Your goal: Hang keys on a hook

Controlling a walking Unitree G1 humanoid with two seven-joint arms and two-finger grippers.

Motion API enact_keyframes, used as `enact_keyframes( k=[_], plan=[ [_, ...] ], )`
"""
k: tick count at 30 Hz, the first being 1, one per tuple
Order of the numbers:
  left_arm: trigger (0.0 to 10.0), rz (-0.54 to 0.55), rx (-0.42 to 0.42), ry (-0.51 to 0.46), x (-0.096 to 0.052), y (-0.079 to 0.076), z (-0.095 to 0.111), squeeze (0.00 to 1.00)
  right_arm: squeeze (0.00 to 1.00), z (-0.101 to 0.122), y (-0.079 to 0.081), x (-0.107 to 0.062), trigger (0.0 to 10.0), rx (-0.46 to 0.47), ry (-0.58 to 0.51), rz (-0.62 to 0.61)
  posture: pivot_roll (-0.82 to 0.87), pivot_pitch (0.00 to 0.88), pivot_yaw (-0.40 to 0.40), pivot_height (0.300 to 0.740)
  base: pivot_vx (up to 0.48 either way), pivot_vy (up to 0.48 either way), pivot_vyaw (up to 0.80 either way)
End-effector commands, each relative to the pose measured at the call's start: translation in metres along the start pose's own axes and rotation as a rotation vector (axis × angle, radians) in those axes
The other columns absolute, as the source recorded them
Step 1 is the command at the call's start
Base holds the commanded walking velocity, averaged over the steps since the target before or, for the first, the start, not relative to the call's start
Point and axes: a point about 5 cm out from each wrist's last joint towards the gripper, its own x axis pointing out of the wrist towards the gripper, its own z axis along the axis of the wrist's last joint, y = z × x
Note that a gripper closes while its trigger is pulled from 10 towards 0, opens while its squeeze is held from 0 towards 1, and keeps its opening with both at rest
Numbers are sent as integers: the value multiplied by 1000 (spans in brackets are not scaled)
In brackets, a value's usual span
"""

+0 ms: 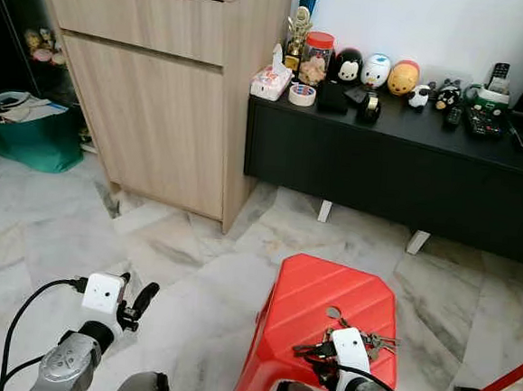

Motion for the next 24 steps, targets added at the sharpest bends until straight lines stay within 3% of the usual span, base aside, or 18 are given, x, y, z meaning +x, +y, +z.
enact_keyframes(
  k=[1,6,7,8,10,11,12,24],
  plan=[
    [10000,-7,16,3,-1,0,-2,0,0,1,-2,-1,0,-6,4,-9,90,0,-70,609,0,0,0],
    [10000,-4,19,2,-1,0,-2,0,0,1,-2,0,0,-2,5,-12,93,0,-70,609,0,0,0],
    [10000,-4,19,2,-1,0,-2,0,0,2,-2,0,2510,-2,5,-15,93,0,-70,609,0,0,0],
    [10000,-4,19,2,-1,0,-2,0,0,2,-3,0,3922,-2,4,-17,93,0,-70,609,0,0,0],
    [10000,-7,19,2,-1,0,-2,0,0,3,-3,0,5647,-2,3,-24,93,0,-70,609,0,0,0],
    [10000,-7,19,1,-1,0,-2,0,0,3,-3,0,5647,-2,3,-25,93,0,-70,609,0,0,0],
    [10000,-8,19,1,-1,-1,-2,0,0,3,-4,0,10000,-1,3,-27,91,0,-69,609,0,0,0],
    [10000,-10,21,4,-1,-1,-2,0,0,5,-3,1,10000,6,-8,-38,93,0,-69,609,0,0,0]
  ],
)
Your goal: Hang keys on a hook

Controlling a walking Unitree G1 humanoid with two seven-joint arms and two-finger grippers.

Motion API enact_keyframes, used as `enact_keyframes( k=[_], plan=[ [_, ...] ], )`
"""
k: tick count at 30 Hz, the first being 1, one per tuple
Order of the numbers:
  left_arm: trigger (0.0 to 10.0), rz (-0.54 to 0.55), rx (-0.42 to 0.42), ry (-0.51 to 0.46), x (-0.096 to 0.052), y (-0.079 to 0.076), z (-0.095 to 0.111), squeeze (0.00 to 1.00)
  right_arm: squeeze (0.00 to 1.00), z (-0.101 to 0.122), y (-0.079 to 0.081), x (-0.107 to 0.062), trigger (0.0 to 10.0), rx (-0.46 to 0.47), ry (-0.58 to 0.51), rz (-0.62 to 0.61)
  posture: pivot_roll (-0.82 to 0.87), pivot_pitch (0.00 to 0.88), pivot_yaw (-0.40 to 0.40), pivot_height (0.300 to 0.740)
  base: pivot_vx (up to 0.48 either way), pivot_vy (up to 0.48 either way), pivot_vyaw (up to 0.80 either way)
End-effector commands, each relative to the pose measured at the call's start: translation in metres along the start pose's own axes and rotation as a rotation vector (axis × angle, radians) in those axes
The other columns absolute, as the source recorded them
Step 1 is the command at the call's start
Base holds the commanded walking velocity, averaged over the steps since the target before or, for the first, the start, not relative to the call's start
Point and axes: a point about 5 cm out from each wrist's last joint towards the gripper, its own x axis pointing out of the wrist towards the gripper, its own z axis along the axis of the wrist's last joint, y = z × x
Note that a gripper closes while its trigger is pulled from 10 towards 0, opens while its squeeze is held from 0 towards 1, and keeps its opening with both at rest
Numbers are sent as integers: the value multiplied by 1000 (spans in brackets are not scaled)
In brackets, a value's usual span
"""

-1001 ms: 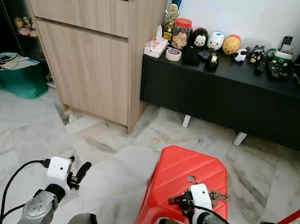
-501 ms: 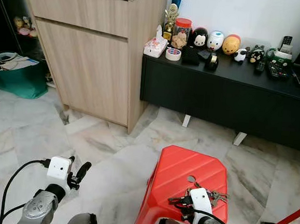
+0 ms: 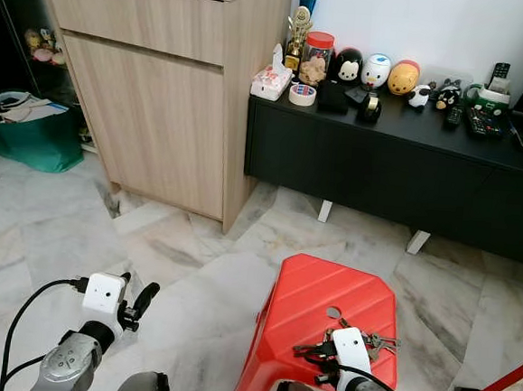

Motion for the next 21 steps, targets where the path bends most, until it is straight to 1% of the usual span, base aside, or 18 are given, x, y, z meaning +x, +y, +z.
enact_keyframes(
  k=[1,2,3,4,5,18,21],
  plan=[
    [10000,-13,17,8,-2,-1,-3,0,0,4,-2,0,10000,7,-8,-9,93,0,-69,609,0,0,0],
    [10000,-14,17,8,-1,-1,-3,0,0,4,-2,0,9216,9,-10,-9,93,0,-69,609,0,0,0],
    [10000,-15,17,8,-1,-1,-3,0,0,4,-2,0,3137,8,-13,-11,91,0,-66,609,0,0,0],
    [10000,-16,18,8,-1,-1,-3,0,0,4,-2,0,549,8,-17,-13,91,0,-66,609,0,0,0],
    [10000,-17,19,8,-1,-2,-3,0,0,4,-1,0,0,10,-19,-11,91,0,-66,609,0,0,0],
    [10000,-20,25,10,-1,-2,-4,0,0,5,0,1,0,9,-25,-8,91,0,-67,609,0,0,0],
    [10000,-15,28,17,-3,-1,-5,0,0,8,0,1,0,16,-57,-19,92,0,-67,609,0,0,0]
  ],
)
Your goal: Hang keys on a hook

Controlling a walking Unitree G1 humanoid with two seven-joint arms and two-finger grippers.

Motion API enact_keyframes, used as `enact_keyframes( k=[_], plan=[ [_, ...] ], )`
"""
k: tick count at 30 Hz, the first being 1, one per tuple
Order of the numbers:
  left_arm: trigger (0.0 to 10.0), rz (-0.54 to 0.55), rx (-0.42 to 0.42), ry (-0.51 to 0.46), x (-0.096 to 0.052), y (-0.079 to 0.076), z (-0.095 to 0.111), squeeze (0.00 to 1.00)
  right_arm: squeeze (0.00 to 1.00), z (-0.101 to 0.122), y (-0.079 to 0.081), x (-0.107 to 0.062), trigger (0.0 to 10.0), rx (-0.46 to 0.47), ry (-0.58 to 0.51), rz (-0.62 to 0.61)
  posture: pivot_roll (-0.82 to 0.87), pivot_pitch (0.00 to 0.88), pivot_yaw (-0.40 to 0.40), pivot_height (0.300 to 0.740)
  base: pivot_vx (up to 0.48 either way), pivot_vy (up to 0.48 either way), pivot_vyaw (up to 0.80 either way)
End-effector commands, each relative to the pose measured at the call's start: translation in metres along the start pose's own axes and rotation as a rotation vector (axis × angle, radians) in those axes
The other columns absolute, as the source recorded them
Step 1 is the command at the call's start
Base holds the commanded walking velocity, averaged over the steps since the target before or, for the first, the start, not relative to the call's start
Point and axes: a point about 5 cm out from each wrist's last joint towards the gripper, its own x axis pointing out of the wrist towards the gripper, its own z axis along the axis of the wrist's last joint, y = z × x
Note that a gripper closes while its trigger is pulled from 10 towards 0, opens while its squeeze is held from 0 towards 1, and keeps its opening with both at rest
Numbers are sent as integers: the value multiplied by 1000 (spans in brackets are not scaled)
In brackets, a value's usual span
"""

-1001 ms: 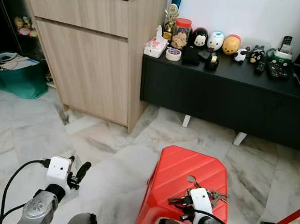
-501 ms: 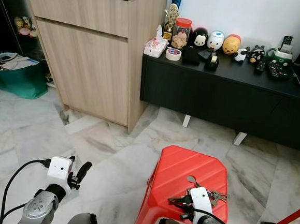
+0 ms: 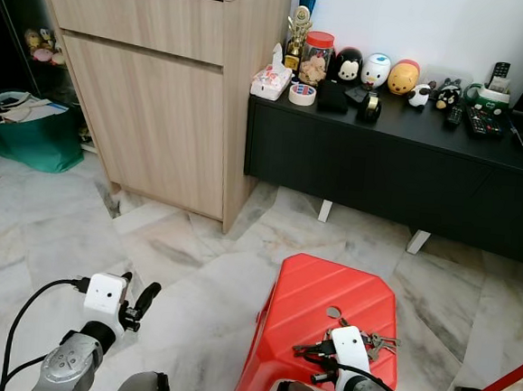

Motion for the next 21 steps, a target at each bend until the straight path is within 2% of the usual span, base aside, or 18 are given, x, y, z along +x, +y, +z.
enact_keyframes(
  k=[1,2,7,10,15,16,17,18,19,20,21],
  plan=[
    [10000,-4,20,29,-3,1,-6,0,0,9,-2,0,0,19,-62,-21,92,0,-67,609,0,0,0],
    [10000,3,21,44,-4,3,-9,0,0,18,-1,0,0,33,-134,-31,92,0,-68,609,0,0,0],
    [10000,13,23,68,-6,5,-14,0,0,34,-3,-1,0,77,-258,-70,91,0,-68,609,0,0,0],
    [10000,24,28,100,-9,7,-20,0,0,56,-4,-5,0,103,-419,-163,81,0,-62,609,0,0,0],
    [10000,65,24,118,-10,14,-23,0,0,76,3,-11,0,139,-582,-205,71,0,-57,609,0,0,0],
    [10000,144,-65,94,-7,24,-18,0,0,82,4,-13,0,151,-630,-224,69,0,-56,609,0,0,0],
    [10000,144,-65,94,-7,24,-18,0,0,82,4,-13,0,151,-630,-224,69,0,-56,609,0,0,0],
    [10000,204,-119,74,-4,32,-13,0,0,87,4,-15,0,172,-659,-237,73,0,-55,609,0,0,0],
    [10000,214,-115,70,-2,35,-10,0,0,90,7,-15,1020,179,-670,-229,74,0,-54,609,0,0,0],
    [10000,219,-112,68,-1,37,-9,0,0,91,9,-15,1020,184,-678,-224,73,0,-53,609,0,0,0],
    [10000,214,-100,70,0,37,-9,0,0,91,12,-13,10000,191,-669,-210,70,0,-49,609,0,0,0]
  ],
)
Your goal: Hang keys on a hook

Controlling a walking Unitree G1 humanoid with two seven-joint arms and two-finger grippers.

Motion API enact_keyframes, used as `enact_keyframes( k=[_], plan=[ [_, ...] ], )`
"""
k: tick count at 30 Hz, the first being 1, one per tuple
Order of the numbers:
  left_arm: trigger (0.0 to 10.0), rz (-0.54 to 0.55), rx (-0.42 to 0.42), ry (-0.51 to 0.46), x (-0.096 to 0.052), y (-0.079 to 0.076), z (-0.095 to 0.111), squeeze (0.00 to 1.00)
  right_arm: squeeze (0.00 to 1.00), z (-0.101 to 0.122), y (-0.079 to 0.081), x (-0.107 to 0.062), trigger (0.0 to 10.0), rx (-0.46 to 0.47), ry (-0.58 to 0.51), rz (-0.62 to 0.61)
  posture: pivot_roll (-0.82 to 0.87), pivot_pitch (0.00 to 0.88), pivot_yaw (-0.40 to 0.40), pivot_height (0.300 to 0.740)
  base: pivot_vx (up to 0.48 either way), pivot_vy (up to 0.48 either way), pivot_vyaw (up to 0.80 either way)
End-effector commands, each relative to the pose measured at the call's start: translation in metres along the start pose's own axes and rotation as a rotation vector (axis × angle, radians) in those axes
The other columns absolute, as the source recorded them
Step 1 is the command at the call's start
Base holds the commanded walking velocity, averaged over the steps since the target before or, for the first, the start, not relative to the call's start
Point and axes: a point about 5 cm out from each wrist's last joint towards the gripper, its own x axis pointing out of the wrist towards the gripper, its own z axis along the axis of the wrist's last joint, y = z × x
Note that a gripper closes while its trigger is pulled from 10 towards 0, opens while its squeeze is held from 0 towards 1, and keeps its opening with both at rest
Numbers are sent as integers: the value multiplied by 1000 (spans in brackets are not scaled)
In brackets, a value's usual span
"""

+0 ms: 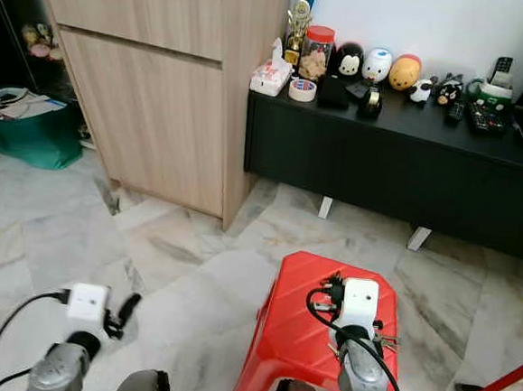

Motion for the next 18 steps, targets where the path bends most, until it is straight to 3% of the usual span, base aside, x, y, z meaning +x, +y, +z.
enact_keyframes(
  k=[1,2,3,5,12,18],
  plan=[
    [10000,-4,7,23,2,-1,-2,0,0,1,6,1,10000,56,2,7,70,0,-49,609,0,0,0],
    [10000,-4,7,23,2,-1,-2,0,0,1,6,1,10000,56,2,7,70,0,-49,609,0,0,0],
    [10000,0,34,60,0,4,-9,0,0,-7,22,-4,10000,62,33,101,70,0,-50,609,0,0,0],
    [10000,20,50,105,-4,10,-18,0,0,-13,30,-9,10000,36,48,151,64,0,-52,609,0,0,0],
    [10000,59,77,222,-21,16,-44,0,0,-19,11,-7,10000,157,76,-27,71,0,-34,614,0,0,0],
    [10000,68,64,287,-25,13,-56,0,0,-16,4,1,10000,143,120,-94,88,0,-29,644,0,0,0]
  ],
)
